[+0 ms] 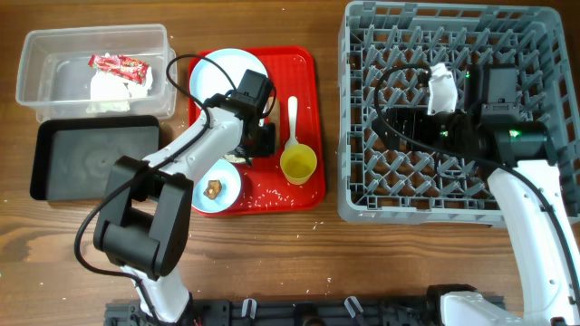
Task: Sort waste into correct bins and load items into the dishwasher rack
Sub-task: 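Grasp the rim of the mint rice bowl with the left gripper, then tip the mint bowl over the black tray to pour out the rice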
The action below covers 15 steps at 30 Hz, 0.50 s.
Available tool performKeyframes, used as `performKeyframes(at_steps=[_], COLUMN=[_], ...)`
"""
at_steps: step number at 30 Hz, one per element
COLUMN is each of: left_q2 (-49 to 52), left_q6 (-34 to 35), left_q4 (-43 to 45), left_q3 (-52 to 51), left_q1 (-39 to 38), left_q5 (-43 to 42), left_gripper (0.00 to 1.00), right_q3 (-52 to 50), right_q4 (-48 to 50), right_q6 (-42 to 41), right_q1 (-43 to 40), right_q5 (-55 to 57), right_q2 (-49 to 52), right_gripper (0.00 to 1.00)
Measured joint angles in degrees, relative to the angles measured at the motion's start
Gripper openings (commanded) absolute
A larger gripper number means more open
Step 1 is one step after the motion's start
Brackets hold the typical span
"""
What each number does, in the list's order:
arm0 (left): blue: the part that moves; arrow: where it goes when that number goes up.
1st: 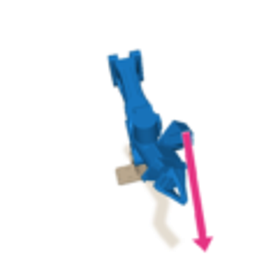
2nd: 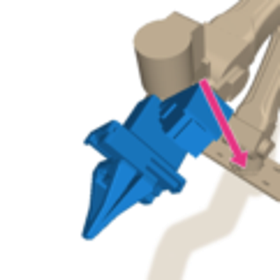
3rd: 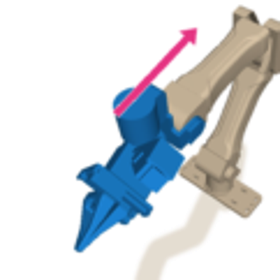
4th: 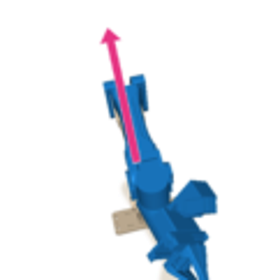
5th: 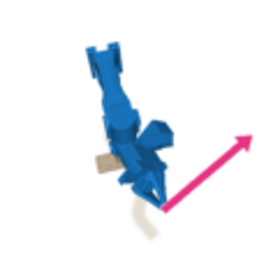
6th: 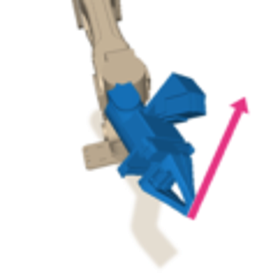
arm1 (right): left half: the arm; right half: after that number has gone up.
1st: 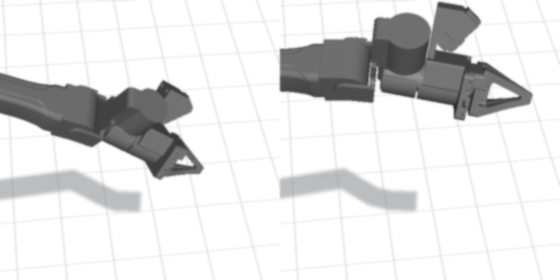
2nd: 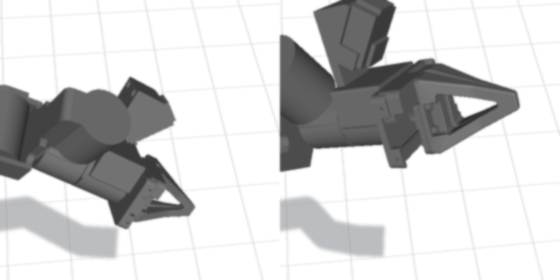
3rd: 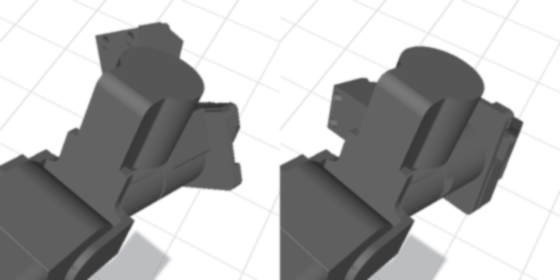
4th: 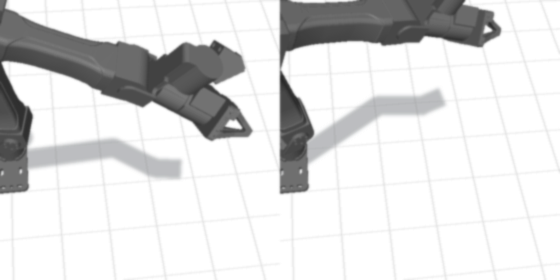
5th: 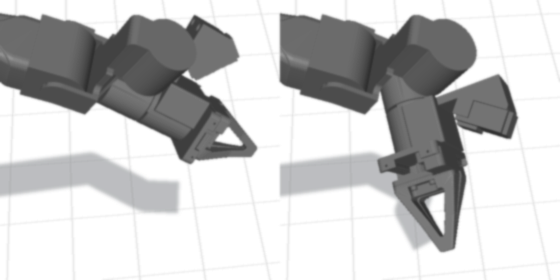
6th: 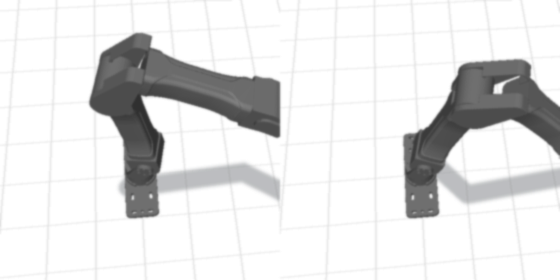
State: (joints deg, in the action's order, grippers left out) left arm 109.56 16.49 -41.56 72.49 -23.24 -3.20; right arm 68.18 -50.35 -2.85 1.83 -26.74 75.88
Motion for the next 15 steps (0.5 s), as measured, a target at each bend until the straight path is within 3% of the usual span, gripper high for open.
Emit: performKeyframes(at_steps=[1,7,15], left_q2=[0.0,-0.4,-0.4], left_q6=[0.1,0.2,1.1], left_q4=[0.5,1.2,-11.8], left_q3=[0.0,0.5,13.9], left_q1=[0.0,-0.1,0.5], left_q5=[0.0,2.1,-5.0], left_gripper=[0.04,0.04,0.04], right_q3=[0.0,0.0,0.0], right_q4=[0.0,0.0,-0.1], right_q6=[-0.3,-1.0,-1.0], right_q1=[0.0,0.0,0.0], right_q5=[0.0,0.0,0.0], right_q2=[0.0,0.0,0.0], right_gripper=[1.00,1.00,1.00])
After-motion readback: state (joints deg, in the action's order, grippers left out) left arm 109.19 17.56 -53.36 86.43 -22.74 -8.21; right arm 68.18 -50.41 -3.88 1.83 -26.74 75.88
